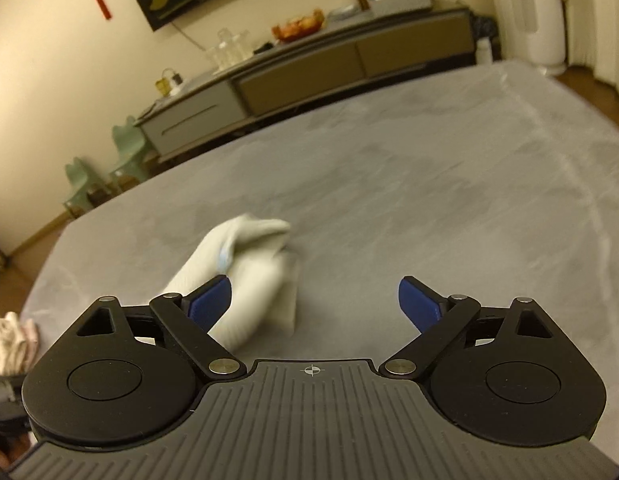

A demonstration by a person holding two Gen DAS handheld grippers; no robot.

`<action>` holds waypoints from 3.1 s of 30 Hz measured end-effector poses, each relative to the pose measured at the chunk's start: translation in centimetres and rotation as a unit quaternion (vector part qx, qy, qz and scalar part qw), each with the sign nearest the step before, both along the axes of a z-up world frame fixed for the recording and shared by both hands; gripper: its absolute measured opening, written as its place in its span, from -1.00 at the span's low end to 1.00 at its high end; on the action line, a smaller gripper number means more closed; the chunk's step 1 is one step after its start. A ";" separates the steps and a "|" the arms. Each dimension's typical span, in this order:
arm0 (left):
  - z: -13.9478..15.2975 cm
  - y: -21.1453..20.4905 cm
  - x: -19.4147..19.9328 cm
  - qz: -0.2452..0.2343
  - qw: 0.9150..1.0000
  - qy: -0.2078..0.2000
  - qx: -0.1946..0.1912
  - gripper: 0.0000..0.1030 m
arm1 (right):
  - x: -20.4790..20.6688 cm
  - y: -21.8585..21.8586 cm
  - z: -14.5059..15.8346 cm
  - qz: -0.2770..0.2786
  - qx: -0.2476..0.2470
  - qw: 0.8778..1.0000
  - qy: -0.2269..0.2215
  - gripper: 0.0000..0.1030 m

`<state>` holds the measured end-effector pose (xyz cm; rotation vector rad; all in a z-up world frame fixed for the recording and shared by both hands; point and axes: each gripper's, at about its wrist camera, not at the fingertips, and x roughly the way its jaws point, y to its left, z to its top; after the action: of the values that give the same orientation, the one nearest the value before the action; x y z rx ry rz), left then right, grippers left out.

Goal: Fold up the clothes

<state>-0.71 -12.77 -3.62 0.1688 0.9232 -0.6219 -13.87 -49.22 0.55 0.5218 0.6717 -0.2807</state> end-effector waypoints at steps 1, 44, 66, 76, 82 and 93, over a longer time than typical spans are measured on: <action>0.1 1.6 -0.1 0.018 0.999 0.014 -0.028 0.17 | 0.4 0.5 -0.2 0.002 0.004 1.000 0.003 0.81; -1.8 7.1 8.0 0.069 0.989 0.113 -0.071 0.26 | 3.6 -2.8 -1.4 -0.127 0.094 0.987 -0.014 0.38; -4.4 1.5 13.9 -0.074 0.927 0.260 -0.260 0.89 | 10.0 2.1 -1.1 0.021 -0.112 0.992 0.063 -0.81; -3.8 1.8 14.1 -0.090 0.906 0.260 -0.321 1.00 | 11.1 2.4 -4.1 0.030 -0.139 0.986 0.085 0.10; -4.2 -1.0 12.0 -0.095 0.952 0.185 -0.225 -0.64 | 11.3 3.6 -4.4 0.051 -0.162 0.982 0.088 -0.84; 1.0 3.2 12.0 0.013 0.975 -0.004 -0.224 -0.35 | 14.5 5.0 1.6 0.021 -0.147 0.985 -0.089 0.46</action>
<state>11.31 -9.54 -2.61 -0.2441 0.7550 -0.7889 0.67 -44.21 2.14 0.2453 0.4564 -0.2848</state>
